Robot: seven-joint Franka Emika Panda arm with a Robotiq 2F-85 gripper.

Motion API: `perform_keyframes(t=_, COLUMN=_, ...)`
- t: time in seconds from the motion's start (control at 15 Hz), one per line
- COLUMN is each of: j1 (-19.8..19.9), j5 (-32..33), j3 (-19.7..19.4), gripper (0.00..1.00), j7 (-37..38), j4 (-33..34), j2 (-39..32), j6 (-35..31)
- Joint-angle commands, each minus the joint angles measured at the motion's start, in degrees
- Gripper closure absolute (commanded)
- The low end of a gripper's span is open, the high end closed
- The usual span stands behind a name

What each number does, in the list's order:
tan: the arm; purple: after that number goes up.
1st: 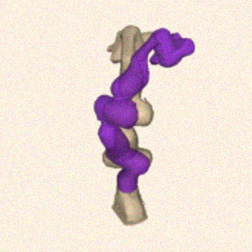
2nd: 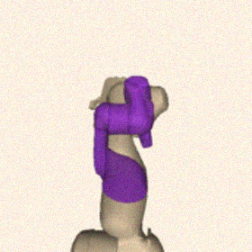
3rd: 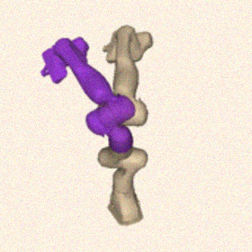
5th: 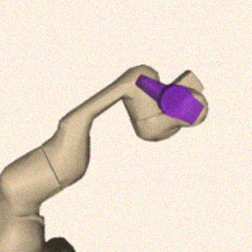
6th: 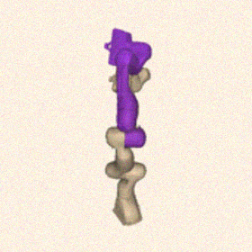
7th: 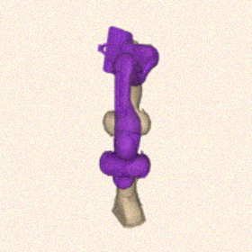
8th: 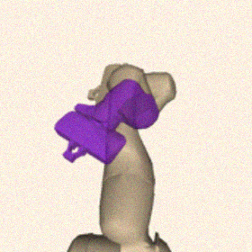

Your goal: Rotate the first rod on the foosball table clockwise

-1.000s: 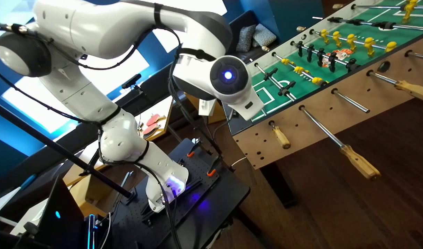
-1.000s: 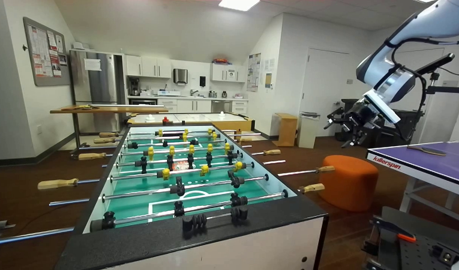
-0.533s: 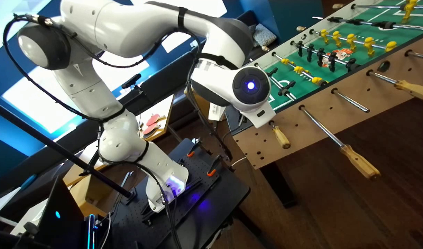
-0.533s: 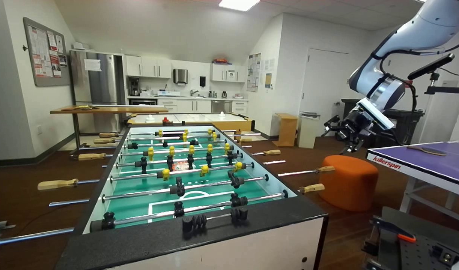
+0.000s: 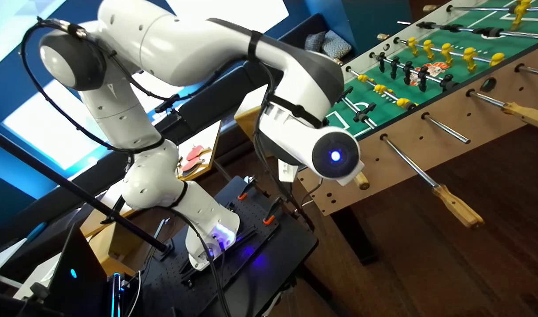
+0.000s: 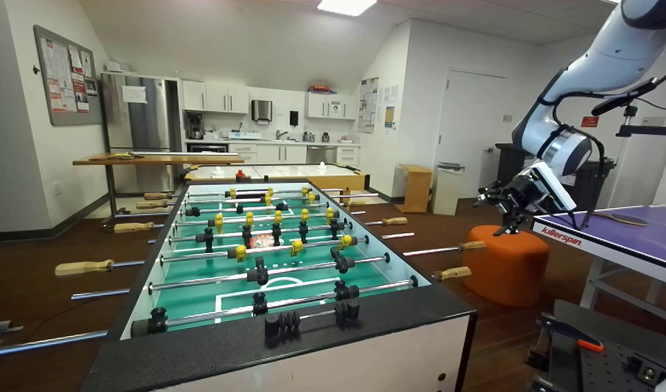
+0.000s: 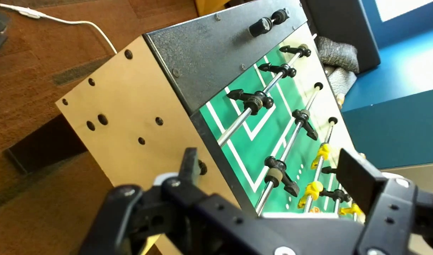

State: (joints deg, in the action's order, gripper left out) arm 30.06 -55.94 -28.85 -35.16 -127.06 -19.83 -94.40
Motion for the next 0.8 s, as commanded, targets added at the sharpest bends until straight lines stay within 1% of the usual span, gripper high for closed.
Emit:
perform_keyframes(t=0.0, j1=7.76, j5=-2.26, j3=2.73, gripper=0.00, j7=-5.94, j4=8.59, j2=-11.63, j6=8.37)
perform_keyframes(t=0.13, j1=11.58, j5=-2.01, j3=4.40, gripper=0.00, j7=-5.09, j4=12.89, j2=-16.50, j6=9.81)
perform_keyframes(t=0.2, j1=9.93, j5=-0.69, j3=4.15, gripper=0.00, j7=-4.96, j4=7.03, j2=-10.82, j6=5.74)
perform_keyframes(t=0.33, j1=12.45, j5=-0.82, j3=5.28, gripper=0.00, j7=-4.94, j4=10.32, j2=-14.89, j6=6.86)
perform_keyframes(t=0.47, j1=13.03, j5=-0.82, j3=5.67, gripper=0.00, j7=-4.92, j4=11.92, j2=-16.50, j6=7.34)
perform_keyframes(t=0.6, j1=14.13, j5=-2.28, j3=7.47, gripper=0.00, j7=-8.95, j4=12.91, j2=-17.58, j6=8.27)
perform_keyframes(t=0.73, j1=15.22, j5=-3.33, j3=9.10, gripper=0.00, j7=-15.32, j4=14.06, j2=-19.65, j6=6.69)
